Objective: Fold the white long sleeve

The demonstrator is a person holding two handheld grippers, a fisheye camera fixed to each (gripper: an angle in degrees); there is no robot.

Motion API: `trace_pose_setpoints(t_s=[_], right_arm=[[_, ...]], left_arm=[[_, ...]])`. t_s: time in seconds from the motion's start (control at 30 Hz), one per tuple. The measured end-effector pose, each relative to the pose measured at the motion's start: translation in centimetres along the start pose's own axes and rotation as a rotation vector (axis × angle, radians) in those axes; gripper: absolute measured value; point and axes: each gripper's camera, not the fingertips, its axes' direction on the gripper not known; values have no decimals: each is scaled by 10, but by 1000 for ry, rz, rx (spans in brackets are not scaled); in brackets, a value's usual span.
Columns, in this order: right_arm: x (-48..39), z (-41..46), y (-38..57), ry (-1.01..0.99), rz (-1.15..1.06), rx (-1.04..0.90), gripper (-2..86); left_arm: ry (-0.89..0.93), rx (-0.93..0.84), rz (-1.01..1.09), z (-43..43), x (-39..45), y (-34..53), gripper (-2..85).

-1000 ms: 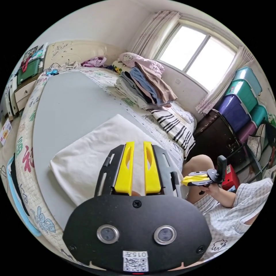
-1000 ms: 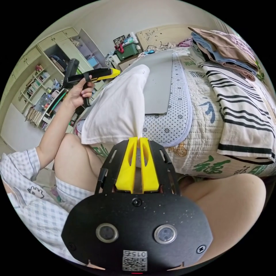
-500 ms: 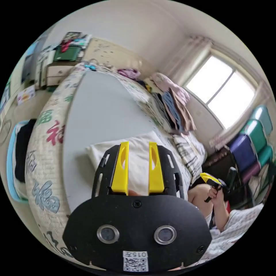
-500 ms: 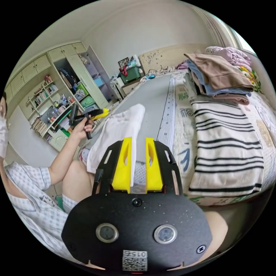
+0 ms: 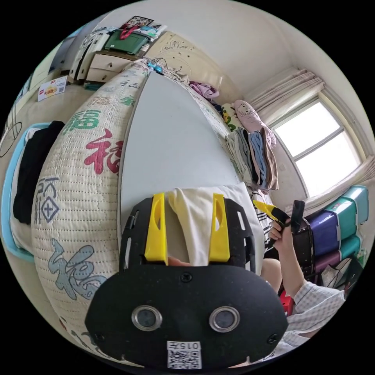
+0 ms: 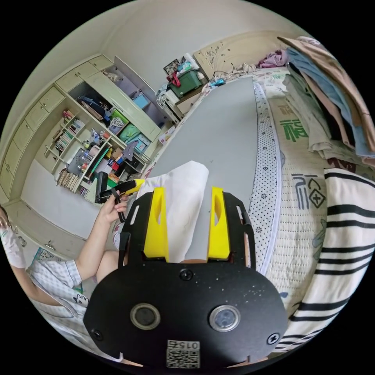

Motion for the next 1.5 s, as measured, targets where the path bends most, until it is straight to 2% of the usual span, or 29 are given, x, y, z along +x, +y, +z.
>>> trace_pose_setpoints(t_s=[0.1, 0.2, 0.3, 0.47, 0.63, 0.73, 0.9, 1.07, 1.17, 1.27, 1.5], right_arm=[[-2, 13, -11, 16, -13, -56, 163], [-4, 22, -19, -5, -11, -102, 163], [-6, 33, -23, -11, -3, -150, 162], [-14, 43, -20, -64, -14, -177, 148], [-27, 47, -6, -23, -11, -194, 119], [-41, 42, 11, -7, -39, -168, 94], [-79, -2, 58, -74, -77, 15, 77], [-152, -92, 146, -81, -218, 224, 74], [-191, -140, 200, -48, -295, 283, 73], [-219, -186, 253, -43, -352, 339, 73], [-258, -296, 348, 20, -452, 499, 73]], left_arm=[[67, -64, 58, 9, 0, -8, 165], [20, -63, 112, 9, 4, -8, 159], [96, -82, 131, 10, -3, -12, 161], [144, -160, 159, 19, -5, -25, 125], [147, -211, 168, 29, -1, -36, 89], [233, -213, 141, 26, -12, -38, 74], [321, -73, 193, -12, -5, -29, 68], [465, 123, 365, -75, 57, -1, 65], [515, 168, 497, -112, 107, 24, 63], [491, 204, 652, -149, 169, 52, 63], [495, 249, 808, -188, 311, 99, 63]])
